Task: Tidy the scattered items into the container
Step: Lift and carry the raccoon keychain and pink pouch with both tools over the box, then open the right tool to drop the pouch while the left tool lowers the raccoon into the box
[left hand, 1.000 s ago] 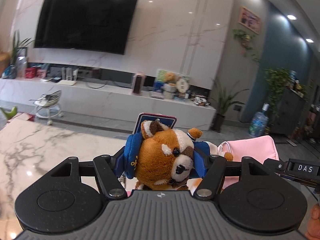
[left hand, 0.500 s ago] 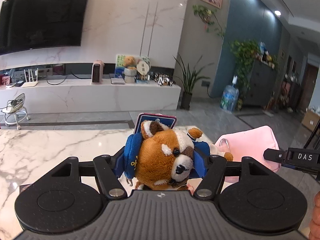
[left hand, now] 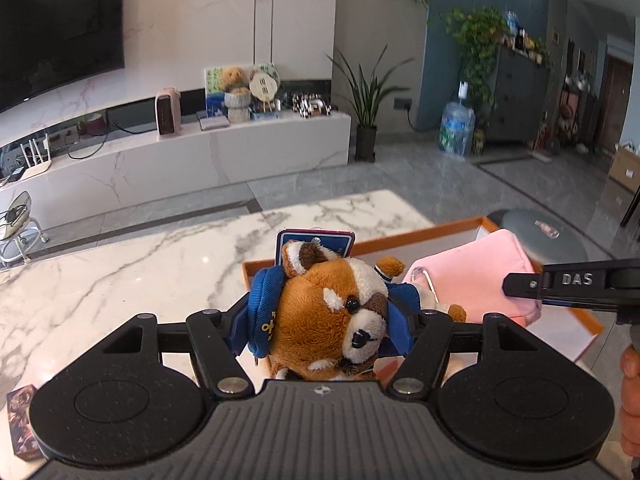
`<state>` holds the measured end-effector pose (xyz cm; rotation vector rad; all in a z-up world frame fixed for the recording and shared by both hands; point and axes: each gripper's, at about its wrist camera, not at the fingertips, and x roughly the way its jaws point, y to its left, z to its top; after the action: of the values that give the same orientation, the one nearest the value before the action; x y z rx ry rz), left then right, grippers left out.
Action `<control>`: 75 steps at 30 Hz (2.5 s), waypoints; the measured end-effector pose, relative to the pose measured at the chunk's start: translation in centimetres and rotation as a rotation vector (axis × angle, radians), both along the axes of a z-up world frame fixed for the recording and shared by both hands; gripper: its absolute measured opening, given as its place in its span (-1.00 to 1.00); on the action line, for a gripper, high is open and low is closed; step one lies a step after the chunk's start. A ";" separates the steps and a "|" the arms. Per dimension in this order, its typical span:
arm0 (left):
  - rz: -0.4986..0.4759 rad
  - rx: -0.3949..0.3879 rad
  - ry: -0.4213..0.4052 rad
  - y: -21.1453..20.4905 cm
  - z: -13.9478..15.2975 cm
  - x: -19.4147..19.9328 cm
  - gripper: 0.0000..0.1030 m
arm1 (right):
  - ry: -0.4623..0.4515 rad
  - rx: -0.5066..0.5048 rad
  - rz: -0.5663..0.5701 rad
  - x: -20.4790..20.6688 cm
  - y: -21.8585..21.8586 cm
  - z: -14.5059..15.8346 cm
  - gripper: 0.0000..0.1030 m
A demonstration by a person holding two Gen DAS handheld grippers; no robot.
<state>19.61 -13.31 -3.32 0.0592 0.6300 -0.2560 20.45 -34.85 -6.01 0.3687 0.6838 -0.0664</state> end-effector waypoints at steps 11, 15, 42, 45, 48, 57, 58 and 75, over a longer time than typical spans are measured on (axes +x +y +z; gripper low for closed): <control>-0.016 0.026 0.029 -0.2 -2.3 2.5 0.50 | 0.135 -0.004 0.043 6.4 0.9 -3.6 -0.39; -0.022 0.034 0.022 -0.5 -2.2 2.6 0.50 | 0.169 0.010 0.052 7.5 1.3 -4.4 -0.38; -0.244 0.060 0.007 -8.5 -1.0 1.1 0.50 | 0.002 -0.007 -0.117 -0.8 -3.5 0.3 -0.15; -0.300 0.082 0.021 -10.5 -2.0 1.3 0.50 | -0.025 -0.018 -0.145 -1.7 -4.4 0.7 -0.15; -0.340 0.076 0.066 -11.9 -3.1 1.6 0.50 | -0.030 -0.007 -0.165 -2.2 -5.3 0.6 -0.15; -0.403 0.155 0.114 -14.2 -5.8 1.3 0.53 | 0.015 0.047 -0.179 -2.5 -6.7 -1.0 -0.16; -0.409 0.165 0.113 -14.3 -5.9 1.2 0.55 | 0.019 0.040 -0.176 -2.4 -6.6 -1.1 -0.16; -0.433 0.182 0.106 -13.9 -5.3 -0.5 0.70 | 0.025 0.018 -0.187 -2.8 -6.1 -1.1 -0.15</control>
<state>19.10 -27.17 -8.65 0.3612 0.7412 -0.6228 17.70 -40.95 -7.14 0.4491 0.6732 -0.2422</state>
